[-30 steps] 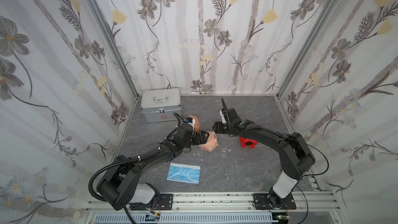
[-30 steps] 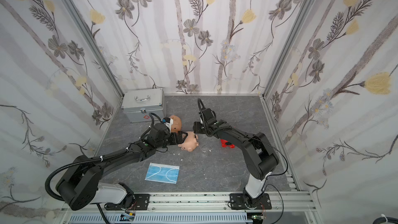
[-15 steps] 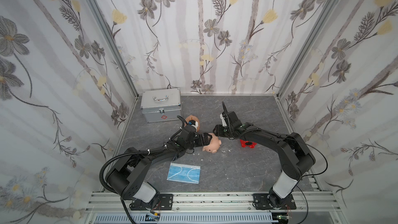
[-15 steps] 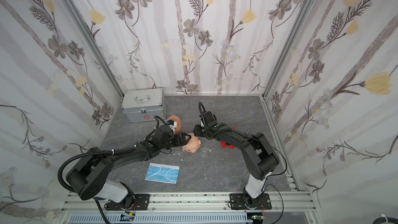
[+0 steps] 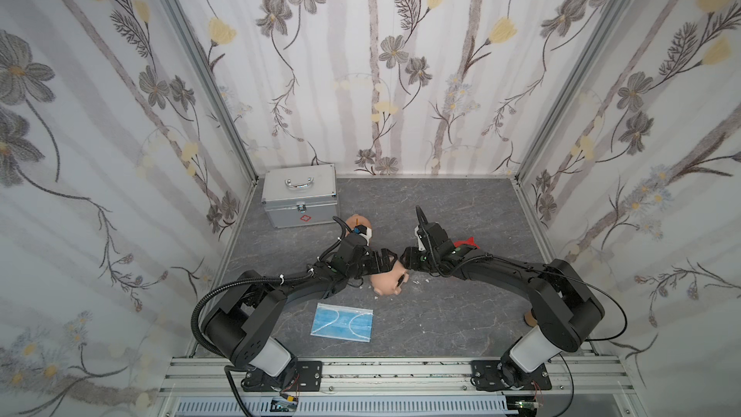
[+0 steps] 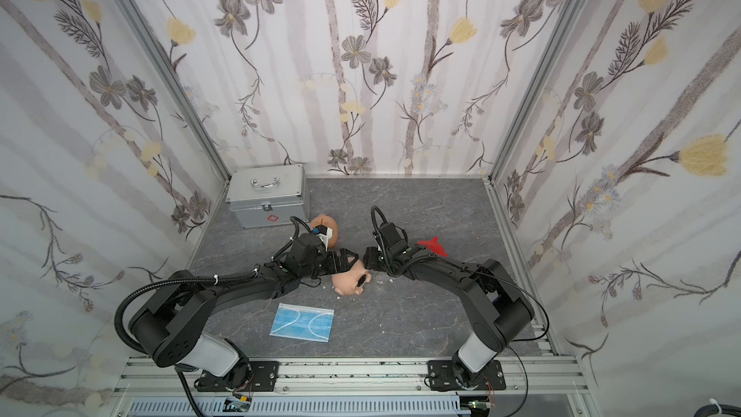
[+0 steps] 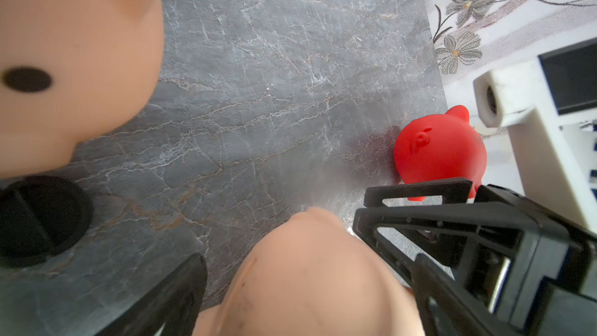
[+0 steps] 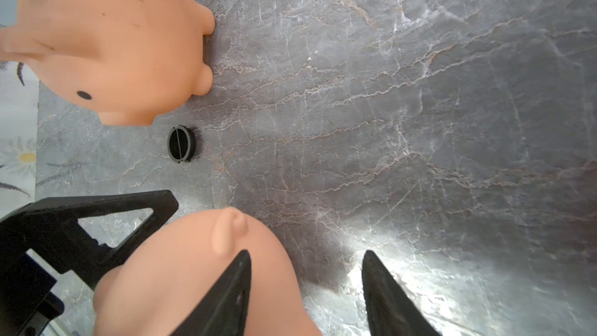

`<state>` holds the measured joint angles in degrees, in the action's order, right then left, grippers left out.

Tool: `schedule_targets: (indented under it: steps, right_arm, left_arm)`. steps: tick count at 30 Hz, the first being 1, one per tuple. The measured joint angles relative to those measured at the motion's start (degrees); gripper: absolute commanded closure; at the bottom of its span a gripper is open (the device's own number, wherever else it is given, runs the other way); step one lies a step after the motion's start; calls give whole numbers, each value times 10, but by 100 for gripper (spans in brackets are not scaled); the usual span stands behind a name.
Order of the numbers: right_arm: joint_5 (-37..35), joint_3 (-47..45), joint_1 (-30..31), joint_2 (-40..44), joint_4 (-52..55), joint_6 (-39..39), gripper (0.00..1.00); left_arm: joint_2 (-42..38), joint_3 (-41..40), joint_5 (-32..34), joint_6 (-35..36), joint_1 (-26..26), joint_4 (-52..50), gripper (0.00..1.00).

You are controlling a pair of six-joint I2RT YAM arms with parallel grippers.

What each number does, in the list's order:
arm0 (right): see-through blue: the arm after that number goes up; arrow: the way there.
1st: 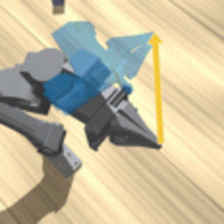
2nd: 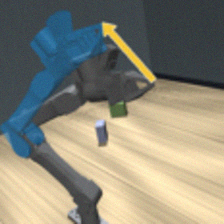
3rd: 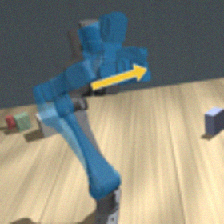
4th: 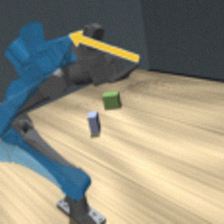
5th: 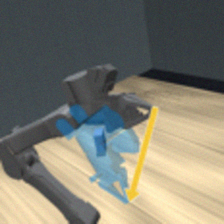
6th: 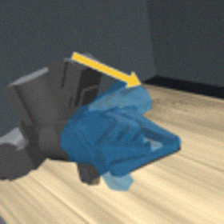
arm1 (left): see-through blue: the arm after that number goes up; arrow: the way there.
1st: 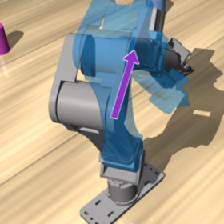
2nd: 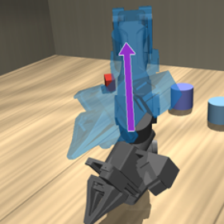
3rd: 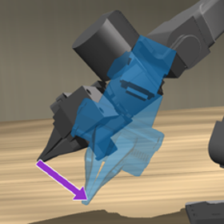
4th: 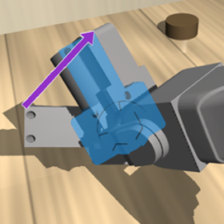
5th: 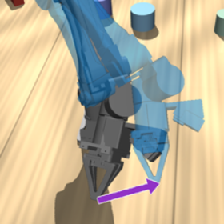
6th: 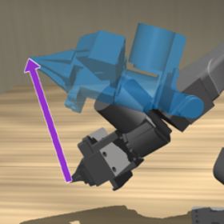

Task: Open piggy banks
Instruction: Adjust the piggy bank at the center of the board.

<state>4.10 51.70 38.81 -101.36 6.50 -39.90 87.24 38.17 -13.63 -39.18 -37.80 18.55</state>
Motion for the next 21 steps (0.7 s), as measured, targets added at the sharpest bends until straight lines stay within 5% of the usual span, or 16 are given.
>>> schedule_targets:
  steps: [21]
  right_arm:
    - [-27, -47, 18, 29, -28, -13, 45]
  left_arm:
    - [-24, -17, -27, 38, 0, -30, 0]
